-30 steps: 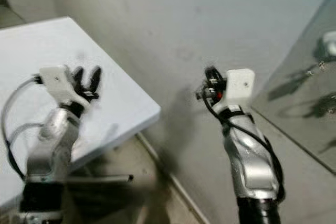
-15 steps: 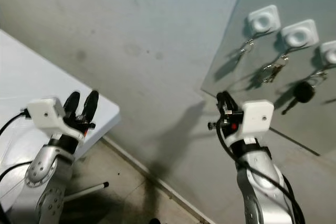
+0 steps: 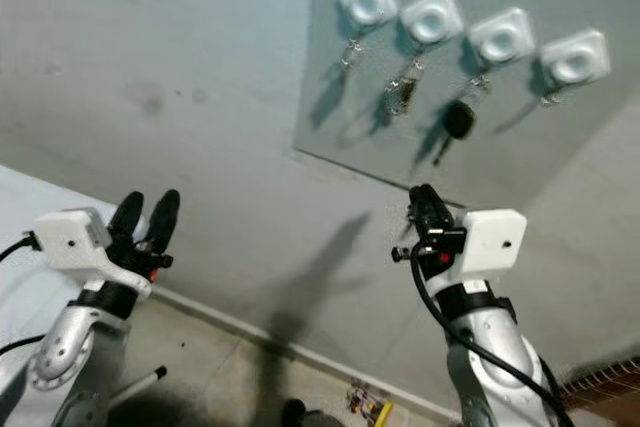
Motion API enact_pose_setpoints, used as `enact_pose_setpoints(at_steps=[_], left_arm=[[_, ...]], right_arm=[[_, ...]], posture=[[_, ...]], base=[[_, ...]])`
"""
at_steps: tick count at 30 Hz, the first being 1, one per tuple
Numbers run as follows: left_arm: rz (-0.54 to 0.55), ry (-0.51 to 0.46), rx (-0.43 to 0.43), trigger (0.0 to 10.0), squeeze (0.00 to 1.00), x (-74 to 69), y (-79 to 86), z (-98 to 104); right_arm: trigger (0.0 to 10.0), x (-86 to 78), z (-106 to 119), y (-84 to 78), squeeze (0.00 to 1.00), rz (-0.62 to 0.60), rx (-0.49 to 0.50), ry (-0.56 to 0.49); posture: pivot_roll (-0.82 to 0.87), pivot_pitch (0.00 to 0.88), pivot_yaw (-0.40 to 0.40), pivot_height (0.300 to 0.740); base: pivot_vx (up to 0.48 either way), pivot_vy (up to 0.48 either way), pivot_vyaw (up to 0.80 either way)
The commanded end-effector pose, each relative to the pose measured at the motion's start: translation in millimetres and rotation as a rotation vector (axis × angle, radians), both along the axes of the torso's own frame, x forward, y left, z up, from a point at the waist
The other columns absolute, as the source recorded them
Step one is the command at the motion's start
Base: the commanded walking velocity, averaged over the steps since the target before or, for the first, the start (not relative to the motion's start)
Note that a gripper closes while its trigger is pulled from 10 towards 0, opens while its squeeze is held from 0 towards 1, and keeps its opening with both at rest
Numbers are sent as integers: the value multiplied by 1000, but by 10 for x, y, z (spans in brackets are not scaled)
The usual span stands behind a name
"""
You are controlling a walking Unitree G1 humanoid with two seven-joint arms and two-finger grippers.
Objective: Hang keys on a hook
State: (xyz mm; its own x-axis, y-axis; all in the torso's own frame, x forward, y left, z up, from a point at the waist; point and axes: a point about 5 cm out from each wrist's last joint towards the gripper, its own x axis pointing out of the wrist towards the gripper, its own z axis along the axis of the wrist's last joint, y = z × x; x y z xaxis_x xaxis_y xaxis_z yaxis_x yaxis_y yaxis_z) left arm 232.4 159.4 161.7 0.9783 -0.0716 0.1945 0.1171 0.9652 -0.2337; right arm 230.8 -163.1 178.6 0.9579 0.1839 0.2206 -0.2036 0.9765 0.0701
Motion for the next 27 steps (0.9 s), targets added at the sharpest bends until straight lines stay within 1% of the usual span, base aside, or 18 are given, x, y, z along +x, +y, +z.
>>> enact_pose_setpoints(at_steps=[1, 7, 13, 17, 19, 23, 27], left_arm=[[-21, -4, -9, 10000, 0, -13, -40, 25], [-22, -1, -8, 10000, 0, -25, -32, 19], [-39, -1, -7, 10000, 0, -18, -77, 19], [-61, -1, 1, 10000, 0, -24, -131, 12], [-69, -7, 25, 10000, 0, -12, -163, 19], [-93, -12, 10, 10000, 0, 20, -223, 26], [-110, -13, 21, 10000, 0, 41, -255, 25]], right_arm=[[10000, -35, 10, -47, 0, -27, 1, 5], [10000, -51, 9, -44, 0, -31, 7, 9], [10000, -41, 10, -46, 0, -34, 8, 12], [10000, -38, 7, -43, 0, -38, 7, 11], [10000, -32, 9, -39, 0, -38, 8, 11], [10000, -7, 18, -13, 0, -27, 10, 5], [10000, 21, 24, -12, 0, -26, 13, 1]], posture=[[-46, 139, -56, 740], [-48, 135, -55, 740], [-48, 132, -55, 740], [-49, 126, -54, 740], [-49, 126, -54, 740], [-52, 112, -53, 740], [-51, 103, -49, 740]], base=[[0, 0, -719], [0, 0, -717], [0, 0, -591], [0, 0, 0], [0, 0, 0], [0, 0, 0], [0, 0, 0]])
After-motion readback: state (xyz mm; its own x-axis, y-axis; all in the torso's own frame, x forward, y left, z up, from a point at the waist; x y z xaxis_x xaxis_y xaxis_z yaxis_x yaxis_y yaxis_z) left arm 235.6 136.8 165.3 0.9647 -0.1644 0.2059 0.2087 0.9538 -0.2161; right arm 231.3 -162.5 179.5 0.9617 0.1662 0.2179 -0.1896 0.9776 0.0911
